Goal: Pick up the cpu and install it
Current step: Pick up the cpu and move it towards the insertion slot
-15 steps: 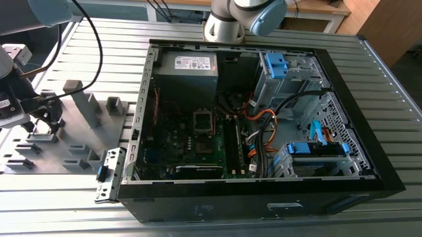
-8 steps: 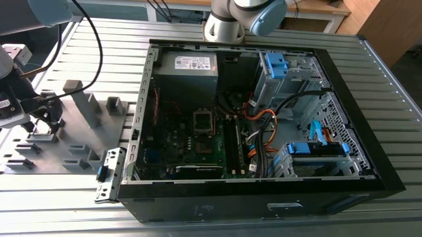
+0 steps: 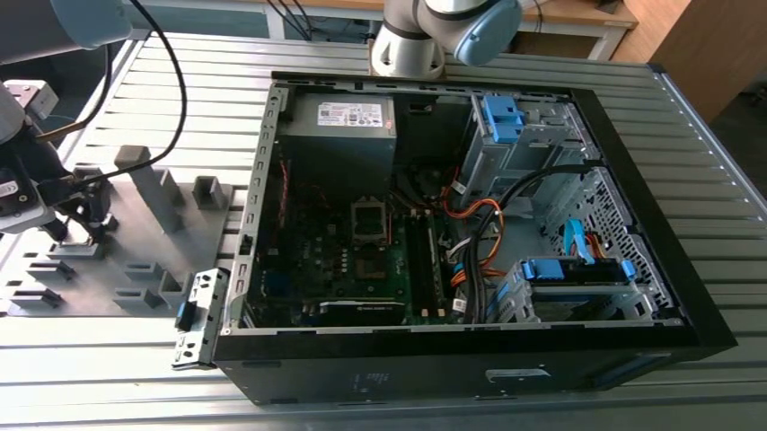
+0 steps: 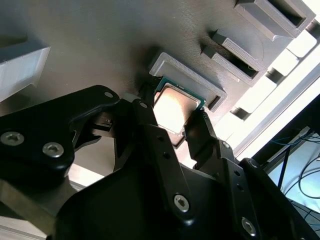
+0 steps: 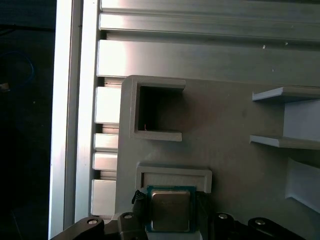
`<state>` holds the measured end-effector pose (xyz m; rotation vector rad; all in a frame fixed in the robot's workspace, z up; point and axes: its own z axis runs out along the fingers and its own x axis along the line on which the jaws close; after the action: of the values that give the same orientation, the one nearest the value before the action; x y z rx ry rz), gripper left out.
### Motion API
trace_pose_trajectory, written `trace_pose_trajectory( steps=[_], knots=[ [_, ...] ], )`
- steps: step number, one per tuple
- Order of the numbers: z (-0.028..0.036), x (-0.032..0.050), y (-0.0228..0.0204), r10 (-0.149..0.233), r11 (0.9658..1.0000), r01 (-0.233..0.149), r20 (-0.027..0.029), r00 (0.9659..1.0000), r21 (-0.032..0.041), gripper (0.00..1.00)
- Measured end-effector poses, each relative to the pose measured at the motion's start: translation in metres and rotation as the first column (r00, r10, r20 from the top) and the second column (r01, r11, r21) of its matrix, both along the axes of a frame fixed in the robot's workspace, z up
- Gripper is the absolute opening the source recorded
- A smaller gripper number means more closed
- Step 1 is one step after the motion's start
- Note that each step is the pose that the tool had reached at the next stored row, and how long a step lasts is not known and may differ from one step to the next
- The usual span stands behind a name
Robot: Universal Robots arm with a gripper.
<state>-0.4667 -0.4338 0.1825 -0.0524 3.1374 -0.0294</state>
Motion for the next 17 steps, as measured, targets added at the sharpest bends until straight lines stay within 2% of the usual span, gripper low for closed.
trace_pose_trajectory(
  steps=[7,8,17],
  knots=[
    [0.0000,0.0000,0.0000,0.000,1.0000,0.000,-0.0001,1.0000,-0.0001,0.51],
    [0.0000,0.0000,0.0000,0.000,1.0000,0.000,0.0000,1.0000,0.0000,0.47],
    [0.0000,0.0000,0.0000,0.000,1.0000,0.000,0.0000,1.0000,0.0000,0.47]
  ],
)
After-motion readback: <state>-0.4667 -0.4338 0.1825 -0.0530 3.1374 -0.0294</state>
